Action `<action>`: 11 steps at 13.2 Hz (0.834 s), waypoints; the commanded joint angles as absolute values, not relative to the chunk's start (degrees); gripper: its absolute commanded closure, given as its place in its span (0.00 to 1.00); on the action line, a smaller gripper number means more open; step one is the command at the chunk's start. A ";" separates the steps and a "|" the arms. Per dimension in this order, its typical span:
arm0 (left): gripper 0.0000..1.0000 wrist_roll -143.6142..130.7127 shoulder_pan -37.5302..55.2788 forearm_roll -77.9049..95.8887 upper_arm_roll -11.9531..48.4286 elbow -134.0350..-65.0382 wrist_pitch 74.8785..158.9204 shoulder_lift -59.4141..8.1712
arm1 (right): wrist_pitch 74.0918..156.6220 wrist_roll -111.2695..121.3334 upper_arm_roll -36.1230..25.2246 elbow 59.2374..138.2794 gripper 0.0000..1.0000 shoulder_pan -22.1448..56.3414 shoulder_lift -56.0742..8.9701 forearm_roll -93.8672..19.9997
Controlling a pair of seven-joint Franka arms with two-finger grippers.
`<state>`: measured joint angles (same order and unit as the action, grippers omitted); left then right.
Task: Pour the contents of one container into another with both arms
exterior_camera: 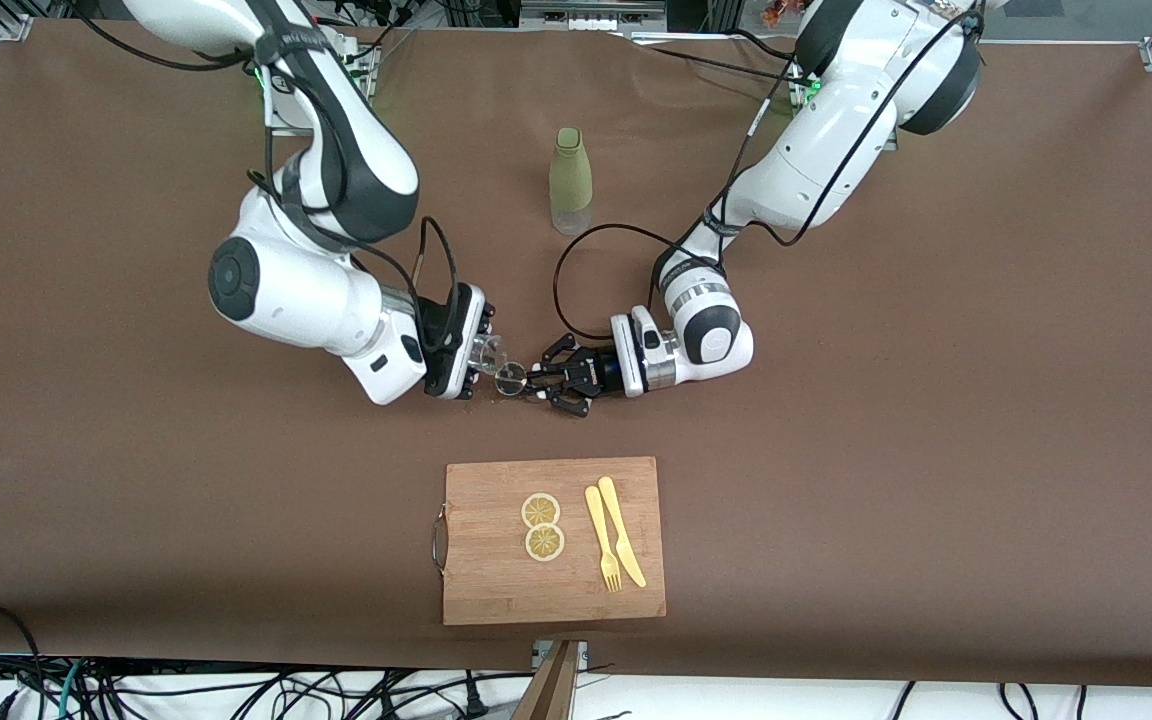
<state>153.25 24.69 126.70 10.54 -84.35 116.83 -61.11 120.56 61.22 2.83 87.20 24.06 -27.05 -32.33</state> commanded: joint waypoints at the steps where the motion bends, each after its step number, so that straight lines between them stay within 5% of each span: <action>1: 1.00 156.36 22.95 128.59 10.99 -85.85 117.69 -58.55 | 122.34 59.94 5.18 90.43 0.82 22.07 -23.21 -33.49; 11: 1.00 155.13 8.55 106.82 10.46 -97.02 103.57 -51.86 | 121.12 62.75 15.37 94.49 0.82 4.86 -16.70 -33.49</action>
